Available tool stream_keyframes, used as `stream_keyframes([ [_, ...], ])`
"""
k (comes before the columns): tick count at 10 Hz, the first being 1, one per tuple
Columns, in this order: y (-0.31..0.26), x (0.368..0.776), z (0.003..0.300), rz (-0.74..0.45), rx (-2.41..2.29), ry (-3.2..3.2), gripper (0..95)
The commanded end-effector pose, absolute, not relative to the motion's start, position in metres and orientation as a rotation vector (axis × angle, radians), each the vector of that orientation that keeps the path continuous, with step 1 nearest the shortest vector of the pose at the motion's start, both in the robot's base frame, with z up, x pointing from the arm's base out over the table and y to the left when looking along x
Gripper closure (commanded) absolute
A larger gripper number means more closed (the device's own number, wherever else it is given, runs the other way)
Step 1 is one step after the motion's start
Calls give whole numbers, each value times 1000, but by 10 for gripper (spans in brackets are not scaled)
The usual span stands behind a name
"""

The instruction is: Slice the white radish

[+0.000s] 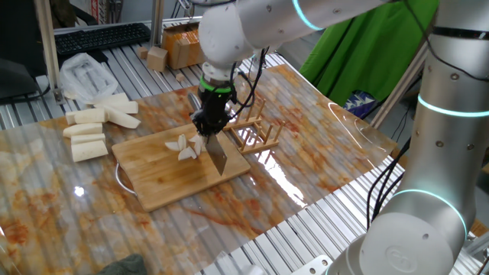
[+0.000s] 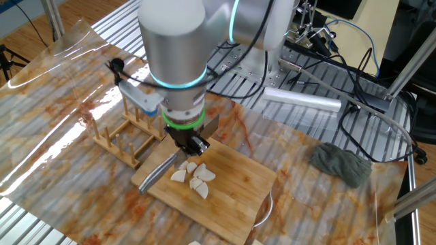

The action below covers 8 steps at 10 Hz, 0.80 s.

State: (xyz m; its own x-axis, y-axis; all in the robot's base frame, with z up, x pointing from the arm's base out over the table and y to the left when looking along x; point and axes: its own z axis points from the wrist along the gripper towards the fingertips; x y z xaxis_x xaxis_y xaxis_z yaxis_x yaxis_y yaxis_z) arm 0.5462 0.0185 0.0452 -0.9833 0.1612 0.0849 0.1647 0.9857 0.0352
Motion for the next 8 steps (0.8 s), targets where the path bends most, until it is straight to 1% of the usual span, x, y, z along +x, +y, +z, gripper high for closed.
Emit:
stream_keyframes([
  [1, 19, 546, 45, -72, -257, -3047, 950],
  [4, 19, 546, 42, -77, -262, -3051, 950],
  [8, 18, 544, 53, -73, -266, -3049, 950],
])
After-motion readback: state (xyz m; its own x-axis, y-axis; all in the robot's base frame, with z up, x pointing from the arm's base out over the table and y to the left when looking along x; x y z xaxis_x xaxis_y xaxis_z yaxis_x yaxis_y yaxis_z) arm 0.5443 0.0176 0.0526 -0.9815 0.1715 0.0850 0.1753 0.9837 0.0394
